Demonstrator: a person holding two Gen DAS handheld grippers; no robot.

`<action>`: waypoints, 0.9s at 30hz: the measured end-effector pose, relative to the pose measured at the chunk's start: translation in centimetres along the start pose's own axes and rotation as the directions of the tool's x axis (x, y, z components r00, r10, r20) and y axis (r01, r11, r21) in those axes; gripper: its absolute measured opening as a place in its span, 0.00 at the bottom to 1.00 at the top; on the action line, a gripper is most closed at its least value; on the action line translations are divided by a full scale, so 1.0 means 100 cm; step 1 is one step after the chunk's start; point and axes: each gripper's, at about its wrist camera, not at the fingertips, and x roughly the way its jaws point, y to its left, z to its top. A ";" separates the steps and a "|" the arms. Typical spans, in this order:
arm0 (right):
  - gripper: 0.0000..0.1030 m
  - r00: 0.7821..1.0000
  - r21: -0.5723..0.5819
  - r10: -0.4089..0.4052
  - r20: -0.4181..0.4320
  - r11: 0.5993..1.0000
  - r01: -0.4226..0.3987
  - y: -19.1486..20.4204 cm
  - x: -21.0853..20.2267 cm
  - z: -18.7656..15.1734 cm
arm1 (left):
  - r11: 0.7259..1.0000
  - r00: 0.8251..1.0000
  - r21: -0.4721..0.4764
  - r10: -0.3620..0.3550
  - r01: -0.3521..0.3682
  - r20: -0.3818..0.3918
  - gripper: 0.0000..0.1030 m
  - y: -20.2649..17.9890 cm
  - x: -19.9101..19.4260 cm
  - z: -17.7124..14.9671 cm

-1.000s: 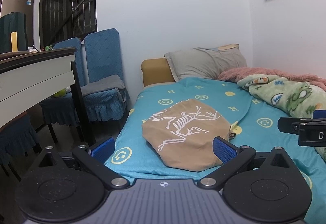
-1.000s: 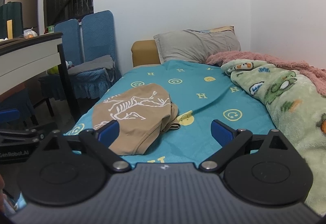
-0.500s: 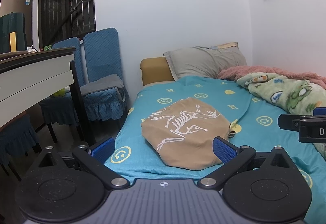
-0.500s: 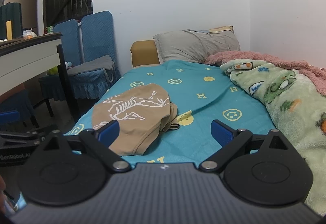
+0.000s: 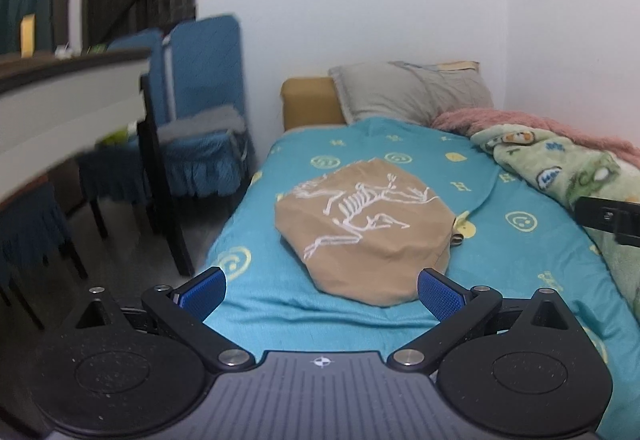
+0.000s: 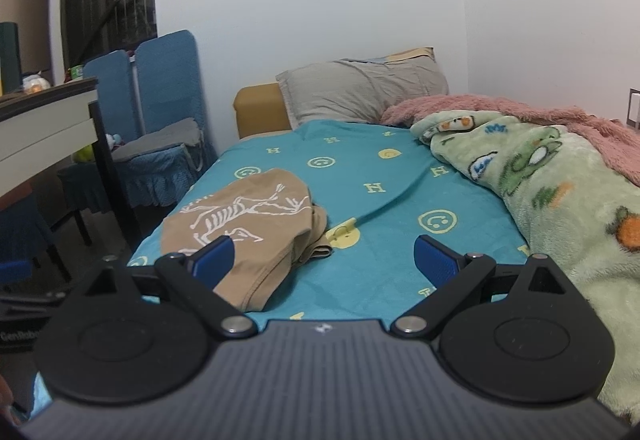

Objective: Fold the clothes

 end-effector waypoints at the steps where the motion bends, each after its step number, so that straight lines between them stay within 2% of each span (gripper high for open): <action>1: 0.95 1.000 0.001 -0.009 0.005 1.000 0.009 -0.001 -0.001 0.001 | 1.000 1.000 -0.006 0.011 -0.011 -0.017 1.00 0.000 0.004 -0.001; 4: 0.95 0.999 0.017 -0.032 0.019 0.999 0.031 -0.009 -0.004 0.002 | 1.000 0.998 -0.007 0.027 -0.027 -0.065 1.00 -0.004 0.017 -0.003; 7: 0.95 0.999 0.042 -0.048 0.023 0.998 0.047 -0.018 -0.006 0.005 | 1.000 0.994 0.007 -0.005 0.006 -0.111 1.00 -0.013 0.031 -0.006; 15: 0.95 0.994 0.127 -0.112 0.007 0.986 0.110 -0.050 -0.011 0.008 | 0.995 0.954 0.089 -0.021 0.050 -0.299 1.00 -0.040 0.095 -0.001; 18: 0.95 0.992 0.184 -0.123 -0.017 0.975 0.125 -0.066 -0.007 0.008 | 0.988 0.948 0.124 -0.047 0.090 -0.314 0.99 -0.050 0.120 0.004; 23: 0.95 0.989 0.236 -0.136 -0.056 0.961 0.145 -0.081 0.004 0.003 | 0.966 0.943 0.178 -0.129 0.190 -0.305 0.93 -0.075 0.162 0.002; 27: 0.95 0.984 0.226 -0.147 -0.099 0.960 0.166 -0.082 0.027 -0.004 | 0.937 0.950 0.250 -0.176 0.242 -0.257 0.87 -0.091 0.189 -0.012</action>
